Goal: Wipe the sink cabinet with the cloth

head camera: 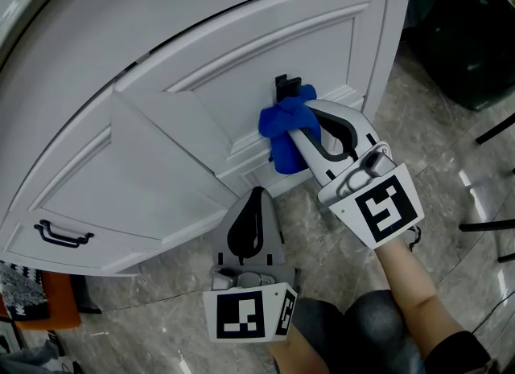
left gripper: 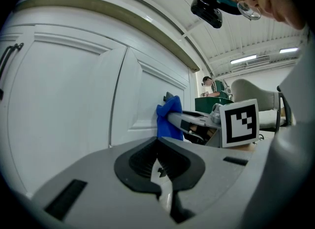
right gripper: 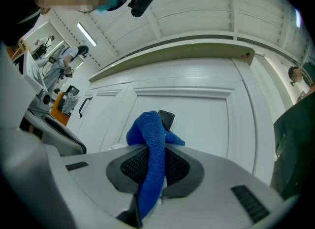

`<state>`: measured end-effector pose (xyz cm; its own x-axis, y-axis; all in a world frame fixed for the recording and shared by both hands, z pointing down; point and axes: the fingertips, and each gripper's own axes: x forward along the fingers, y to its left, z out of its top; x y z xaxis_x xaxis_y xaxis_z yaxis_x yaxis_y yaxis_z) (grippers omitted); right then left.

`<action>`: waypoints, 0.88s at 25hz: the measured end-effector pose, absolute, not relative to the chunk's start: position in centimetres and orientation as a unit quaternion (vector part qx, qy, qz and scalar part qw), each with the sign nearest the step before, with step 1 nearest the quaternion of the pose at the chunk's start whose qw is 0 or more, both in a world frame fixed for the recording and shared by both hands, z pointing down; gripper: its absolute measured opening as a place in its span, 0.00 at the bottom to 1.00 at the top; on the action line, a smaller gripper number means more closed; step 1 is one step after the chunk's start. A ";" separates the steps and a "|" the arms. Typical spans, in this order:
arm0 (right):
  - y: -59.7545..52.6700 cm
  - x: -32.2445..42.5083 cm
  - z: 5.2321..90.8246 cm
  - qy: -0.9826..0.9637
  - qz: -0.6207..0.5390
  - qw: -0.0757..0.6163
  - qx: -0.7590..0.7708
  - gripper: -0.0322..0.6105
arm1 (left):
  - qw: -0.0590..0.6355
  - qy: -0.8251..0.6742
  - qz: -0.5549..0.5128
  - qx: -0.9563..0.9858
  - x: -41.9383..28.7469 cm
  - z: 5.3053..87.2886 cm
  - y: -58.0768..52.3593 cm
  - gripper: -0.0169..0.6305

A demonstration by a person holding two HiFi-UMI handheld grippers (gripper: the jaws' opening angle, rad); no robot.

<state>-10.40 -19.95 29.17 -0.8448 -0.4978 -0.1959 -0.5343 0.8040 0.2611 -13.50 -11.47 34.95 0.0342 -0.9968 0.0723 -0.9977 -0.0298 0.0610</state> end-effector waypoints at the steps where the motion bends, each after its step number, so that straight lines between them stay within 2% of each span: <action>1: -20.0 -10.3 29.2 0.947 0.154 0.058 -0.275 0.14 | 0.047 -0.695 0.005 0.717 -13.6 35.0 -11.4 0.03; 22: -22.9 -6.6 29.0 0.932 0.140 0.072 -0.326 0.14 | 0.044 -0.690 0.005 0.722 -13.0 34.8 -11.6 0.03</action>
